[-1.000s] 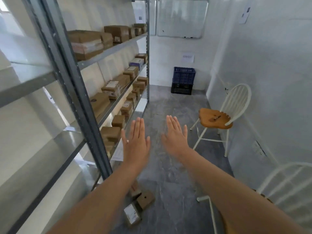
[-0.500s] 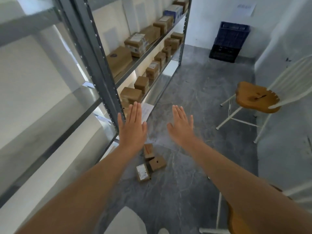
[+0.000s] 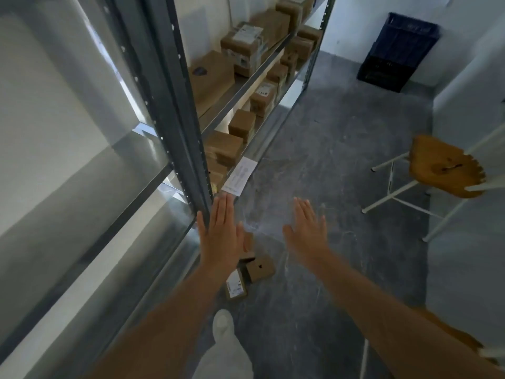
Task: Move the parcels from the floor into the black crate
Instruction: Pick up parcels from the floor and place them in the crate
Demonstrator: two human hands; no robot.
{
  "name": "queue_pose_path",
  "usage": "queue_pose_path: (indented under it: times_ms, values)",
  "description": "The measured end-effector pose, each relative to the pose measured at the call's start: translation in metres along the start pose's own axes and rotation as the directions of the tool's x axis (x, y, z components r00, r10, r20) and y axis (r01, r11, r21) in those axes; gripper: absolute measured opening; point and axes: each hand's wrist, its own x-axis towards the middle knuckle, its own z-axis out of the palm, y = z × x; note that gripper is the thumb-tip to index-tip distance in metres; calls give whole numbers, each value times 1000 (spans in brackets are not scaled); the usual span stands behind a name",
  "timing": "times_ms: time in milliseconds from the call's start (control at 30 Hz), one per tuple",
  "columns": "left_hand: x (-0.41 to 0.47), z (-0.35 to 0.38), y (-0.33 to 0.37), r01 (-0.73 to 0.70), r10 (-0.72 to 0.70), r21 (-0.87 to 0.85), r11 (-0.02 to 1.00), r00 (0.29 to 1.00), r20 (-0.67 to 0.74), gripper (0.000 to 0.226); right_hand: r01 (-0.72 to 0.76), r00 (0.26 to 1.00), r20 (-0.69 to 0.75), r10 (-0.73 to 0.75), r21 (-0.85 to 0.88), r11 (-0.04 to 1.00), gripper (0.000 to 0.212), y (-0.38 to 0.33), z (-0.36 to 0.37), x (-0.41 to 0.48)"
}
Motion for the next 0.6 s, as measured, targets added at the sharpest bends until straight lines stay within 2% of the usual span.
queue_pose_path:
  times_ms: [167,267,400,500,600]
  values:
    - [22,49,-47,48,-51,31,998,992,113,64,-73,993,87,74,-11,997,67,-5,45,32]
    - [25,91,-74,149,-152,27,988,972,181,63,-81,984,157,78,9,997,66,-7,84,48]
    - [7,152,-104,351,-311,-83,933,899,307,60,-74,956,284,76,-17,997,62,0,143,65]
    - [-7,203,-126,432,-363,-118,894,855,371,56,-44,932,355,66,-71,997,61,16,194,83]
    - [-14,252,-140,515,-413,-129,848,792,449,50,-73,911,403,93,-63,995,61,35,243,101]
